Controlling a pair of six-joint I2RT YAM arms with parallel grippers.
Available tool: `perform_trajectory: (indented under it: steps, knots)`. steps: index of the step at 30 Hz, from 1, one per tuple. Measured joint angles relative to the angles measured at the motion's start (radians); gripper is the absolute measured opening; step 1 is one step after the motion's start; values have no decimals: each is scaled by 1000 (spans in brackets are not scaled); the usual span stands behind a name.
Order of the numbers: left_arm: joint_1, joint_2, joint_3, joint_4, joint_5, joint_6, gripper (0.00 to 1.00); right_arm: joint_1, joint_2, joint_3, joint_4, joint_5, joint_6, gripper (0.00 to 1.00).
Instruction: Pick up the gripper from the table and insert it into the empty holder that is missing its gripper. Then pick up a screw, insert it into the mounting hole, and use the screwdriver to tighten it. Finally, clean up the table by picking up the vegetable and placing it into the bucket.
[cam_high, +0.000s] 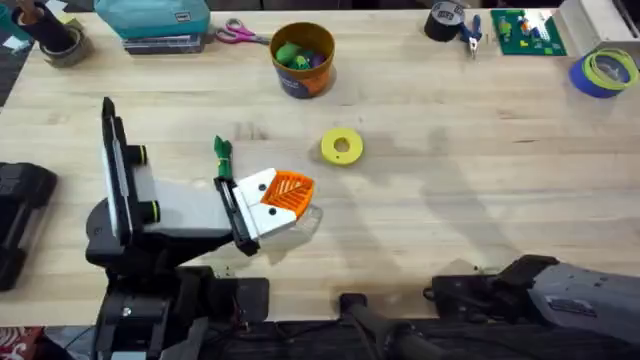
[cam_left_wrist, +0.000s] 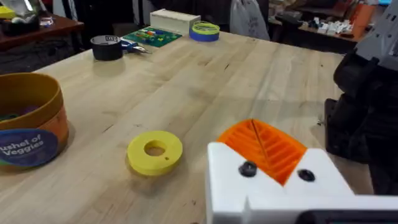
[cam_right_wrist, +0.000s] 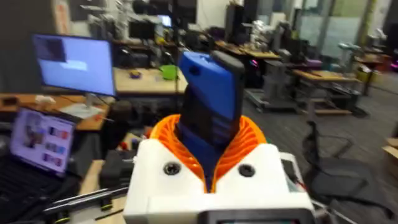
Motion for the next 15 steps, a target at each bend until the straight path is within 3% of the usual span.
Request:
perform_trajectory:
  steps: [1,6,15]
  knots:
    - [0,0,0,0,0,0,4,0,0,-84,156,-33,79,23]
    - [0,0,0,0,0,0,4,0,0,-160,324,-99,188,23]
    - [0,0,0,0,0,0,4,27,0,-178,380,-238,247,23]
